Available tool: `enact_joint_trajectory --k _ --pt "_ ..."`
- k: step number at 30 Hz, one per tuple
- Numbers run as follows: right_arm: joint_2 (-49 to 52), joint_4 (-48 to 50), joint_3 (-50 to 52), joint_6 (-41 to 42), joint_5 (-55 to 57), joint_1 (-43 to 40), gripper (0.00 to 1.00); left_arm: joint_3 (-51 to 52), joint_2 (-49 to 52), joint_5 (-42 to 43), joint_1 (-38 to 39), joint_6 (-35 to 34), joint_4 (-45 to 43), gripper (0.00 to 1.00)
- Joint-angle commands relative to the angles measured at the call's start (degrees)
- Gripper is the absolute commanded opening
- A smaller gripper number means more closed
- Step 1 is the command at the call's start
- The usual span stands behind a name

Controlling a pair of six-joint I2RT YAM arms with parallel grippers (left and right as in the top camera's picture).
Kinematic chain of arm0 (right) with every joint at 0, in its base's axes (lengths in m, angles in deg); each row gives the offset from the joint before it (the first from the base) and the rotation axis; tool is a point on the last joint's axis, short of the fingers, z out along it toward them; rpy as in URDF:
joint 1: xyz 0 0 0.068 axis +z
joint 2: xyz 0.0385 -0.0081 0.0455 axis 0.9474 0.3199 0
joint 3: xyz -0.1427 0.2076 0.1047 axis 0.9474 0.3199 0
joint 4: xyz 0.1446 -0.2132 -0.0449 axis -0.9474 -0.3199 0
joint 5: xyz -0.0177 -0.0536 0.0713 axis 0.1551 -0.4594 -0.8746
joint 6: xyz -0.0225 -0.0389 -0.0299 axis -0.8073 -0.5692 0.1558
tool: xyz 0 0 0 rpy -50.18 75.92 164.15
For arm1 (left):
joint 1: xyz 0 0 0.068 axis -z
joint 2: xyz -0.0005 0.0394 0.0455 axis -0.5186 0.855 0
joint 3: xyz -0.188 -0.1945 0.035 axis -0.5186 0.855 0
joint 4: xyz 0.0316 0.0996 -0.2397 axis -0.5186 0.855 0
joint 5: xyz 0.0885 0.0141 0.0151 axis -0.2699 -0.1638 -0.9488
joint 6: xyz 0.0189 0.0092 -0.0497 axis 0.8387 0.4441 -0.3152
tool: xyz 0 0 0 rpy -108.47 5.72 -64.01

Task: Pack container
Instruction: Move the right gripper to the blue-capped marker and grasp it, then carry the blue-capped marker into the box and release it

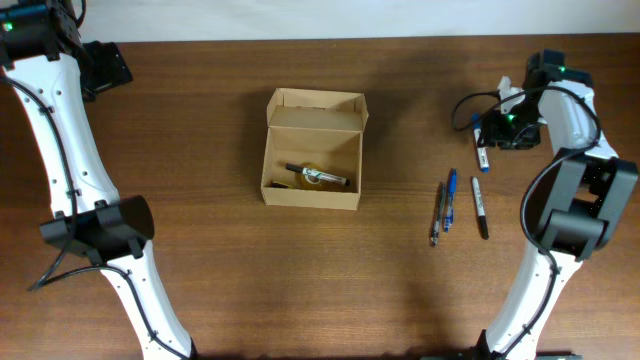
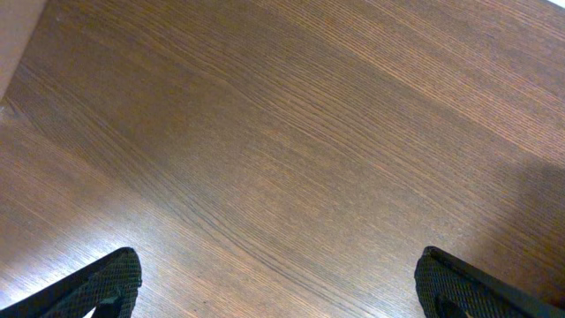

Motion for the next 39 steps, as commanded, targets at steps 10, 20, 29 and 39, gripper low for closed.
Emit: enact_joint_trajectory --k 10,20,29,39 --pt "5.95 0.28 -0.24 -1.16 2.91 4.37 0.28 0.26 -1.73 -0.39 -0.24 0.70 0.02 1.00" --pt "1.14 -9.11 -10.86 -0.74 -11.39 5.97 0.04 0.26 -1.73 -0.39 -0.24 0.70 0.02 1.00" --pt "-8.55 -21.27 -38.05 -6.75 -13.11 21.40 0.04 0.26 -1.73 -0.39 -0.24 0.70 0.02 1.00" --pt "-6.40 -25.33 -34.99 -26.05 0.85 43.69 0.04 0.26 -1.73 -0.39 -0.24 0.70 0.02 1.00"
